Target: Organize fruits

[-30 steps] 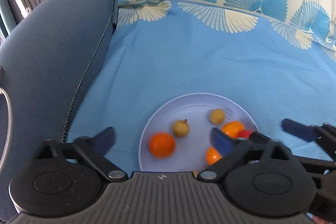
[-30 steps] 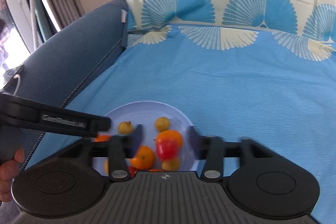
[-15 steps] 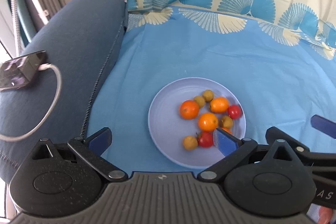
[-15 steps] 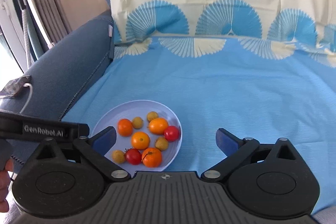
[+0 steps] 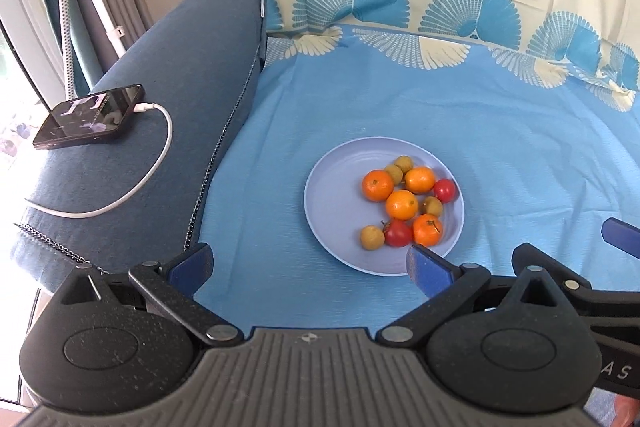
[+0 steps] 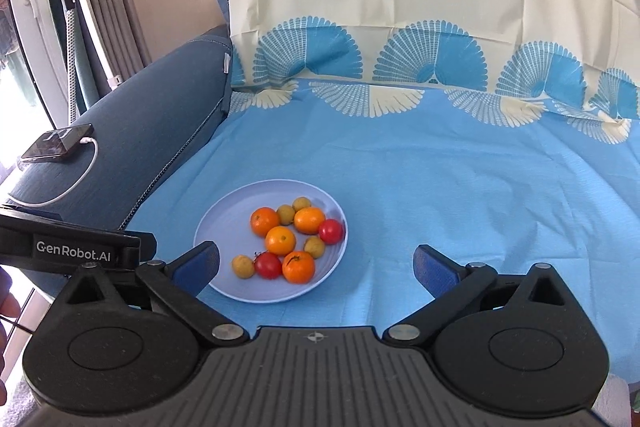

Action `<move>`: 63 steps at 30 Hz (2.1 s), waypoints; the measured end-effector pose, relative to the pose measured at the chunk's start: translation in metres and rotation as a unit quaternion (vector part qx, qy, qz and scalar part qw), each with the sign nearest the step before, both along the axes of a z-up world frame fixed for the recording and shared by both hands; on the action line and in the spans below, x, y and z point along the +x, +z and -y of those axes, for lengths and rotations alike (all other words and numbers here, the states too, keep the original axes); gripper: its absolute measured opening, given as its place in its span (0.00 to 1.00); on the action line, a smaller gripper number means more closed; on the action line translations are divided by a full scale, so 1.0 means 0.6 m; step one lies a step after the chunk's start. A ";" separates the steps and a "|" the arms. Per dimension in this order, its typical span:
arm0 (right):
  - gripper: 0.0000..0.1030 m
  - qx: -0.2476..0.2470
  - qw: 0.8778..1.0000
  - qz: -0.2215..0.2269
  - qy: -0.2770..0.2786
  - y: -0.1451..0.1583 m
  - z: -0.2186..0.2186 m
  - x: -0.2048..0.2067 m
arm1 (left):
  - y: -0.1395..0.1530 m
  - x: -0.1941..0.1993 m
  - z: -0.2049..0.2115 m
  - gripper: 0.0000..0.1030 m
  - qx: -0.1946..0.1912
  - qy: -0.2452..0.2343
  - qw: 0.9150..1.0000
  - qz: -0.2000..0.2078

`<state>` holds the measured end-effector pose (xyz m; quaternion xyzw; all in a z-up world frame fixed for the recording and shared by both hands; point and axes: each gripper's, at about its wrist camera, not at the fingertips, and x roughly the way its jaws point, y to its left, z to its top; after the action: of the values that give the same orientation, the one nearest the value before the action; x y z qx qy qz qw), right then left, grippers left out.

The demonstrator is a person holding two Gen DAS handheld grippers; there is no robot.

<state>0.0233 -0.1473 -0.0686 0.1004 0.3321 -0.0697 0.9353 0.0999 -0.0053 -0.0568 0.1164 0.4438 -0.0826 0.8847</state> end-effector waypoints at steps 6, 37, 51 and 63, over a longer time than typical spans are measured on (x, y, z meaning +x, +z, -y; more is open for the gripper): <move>0.99 -0.004 1.000 0.000 -0.002 0.005 0.001 0.001 | 0.007 0.005 -0.001 1.00 -0.009 -0.007 1.000 0.002; 0.99 -0.007 1.000 -0.016 -0.004 -0.008 -0.001 0.013 | -0.009 0.015 -0.006 1.00 0.006 0.005 1.000 -0.012; 0.99 -0.007 1.000 -0.016 -0.008 -0.010 -0.002 0.014 | -0.011 0.016 -0.008 1.00 0.008 0.007 1.000 -0.013; 0.99 -0.006 1.000 -0.017 -0.008 -0.011 -0.003 0.016 | -0.016 0.018 -0.007 1.00 0.013 0.008 1.000 -0.014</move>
<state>0.0330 -0.1456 -0.0752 0.0961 0.3465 -0.0811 0.9296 0.1109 -0.0014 -0.0662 0.1235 0.4585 -0.0713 0.8772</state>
